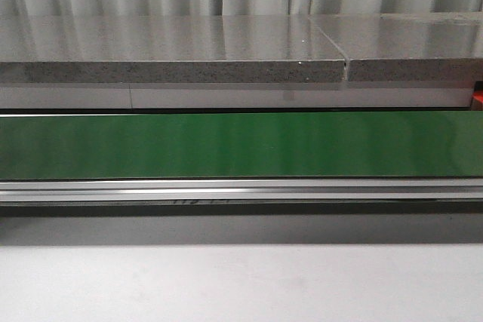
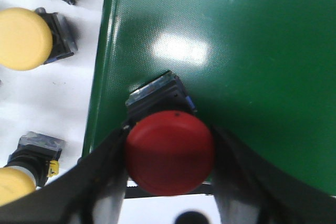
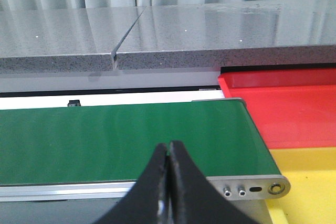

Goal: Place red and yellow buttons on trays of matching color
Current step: 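Release the red button and grasp a yellow button with the left gripper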

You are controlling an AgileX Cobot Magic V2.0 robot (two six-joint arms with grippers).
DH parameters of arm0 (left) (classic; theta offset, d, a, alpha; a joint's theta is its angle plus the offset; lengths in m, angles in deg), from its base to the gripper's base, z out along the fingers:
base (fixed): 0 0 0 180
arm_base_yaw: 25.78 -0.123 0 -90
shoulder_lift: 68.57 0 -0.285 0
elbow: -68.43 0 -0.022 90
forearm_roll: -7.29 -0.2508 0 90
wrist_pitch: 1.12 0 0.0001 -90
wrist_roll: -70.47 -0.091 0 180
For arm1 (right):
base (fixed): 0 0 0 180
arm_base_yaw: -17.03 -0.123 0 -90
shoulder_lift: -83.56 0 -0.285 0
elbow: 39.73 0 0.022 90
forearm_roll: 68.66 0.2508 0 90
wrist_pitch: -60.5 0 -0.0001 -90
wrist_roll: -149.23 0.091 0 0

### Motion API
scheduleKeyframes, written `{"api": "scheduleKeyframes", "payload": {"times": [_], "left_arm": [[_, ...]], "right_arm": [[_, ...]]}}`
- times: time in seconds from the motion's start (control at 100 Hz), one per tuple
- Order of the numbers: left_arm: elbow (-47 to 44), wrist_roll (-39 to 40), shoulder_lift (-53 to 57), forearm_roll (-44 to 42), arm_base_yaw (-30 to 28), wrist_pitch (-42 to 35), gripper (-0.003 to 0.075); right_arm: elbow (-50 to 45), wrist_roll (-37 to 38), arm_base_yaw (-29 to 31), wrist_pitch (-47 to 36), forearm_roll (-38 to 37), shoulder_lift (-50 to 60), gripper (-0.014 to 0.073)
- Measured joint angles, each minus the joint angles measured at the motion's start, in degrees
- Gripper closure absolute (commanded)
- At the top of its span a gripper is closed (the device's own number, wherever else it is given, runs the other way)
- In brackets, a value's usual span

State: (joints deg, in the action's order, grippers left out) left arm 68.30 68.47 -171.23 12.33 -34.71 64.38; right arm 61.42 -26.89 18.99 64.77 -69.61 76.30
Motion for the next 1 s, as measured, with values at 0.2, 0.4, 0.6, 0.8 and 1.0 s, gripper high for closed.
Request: {"api": "scheduleKeyframes", "payload": {"times": [0.2,0.4,0.6,0.8,1.0], "left_arm": [[2.07,-1.94,0.00,6.31,0.00,-1.64,0.0157],[4.34,-2.26,1.86,8.23,-0.22,-2.90,0.0176],[5.01,-2.15,3.71,8.59,-5.24,-3.03,0.0176],[5.01,0.24,3.16,8.27,-12.13,-1.52,0.0176],[5.01,2.01,-1.70,7.07,-14.39,-0.29,0.0176]], "right_arm": [[0.00,0.00,0.00,0.00,0.00,0.00,0.0660],[0.00,0.00,0.00,0.00,0.00,0.00,0.0660],[0.00,0.00,0.00,0.00,0.00,0.00,0.0660],[0.00,0.00,0.00,0.00,0.00,0.00,0.0660],[0.00,0.00,0.00,0.00,0.00,0.00,0.0660]]}}
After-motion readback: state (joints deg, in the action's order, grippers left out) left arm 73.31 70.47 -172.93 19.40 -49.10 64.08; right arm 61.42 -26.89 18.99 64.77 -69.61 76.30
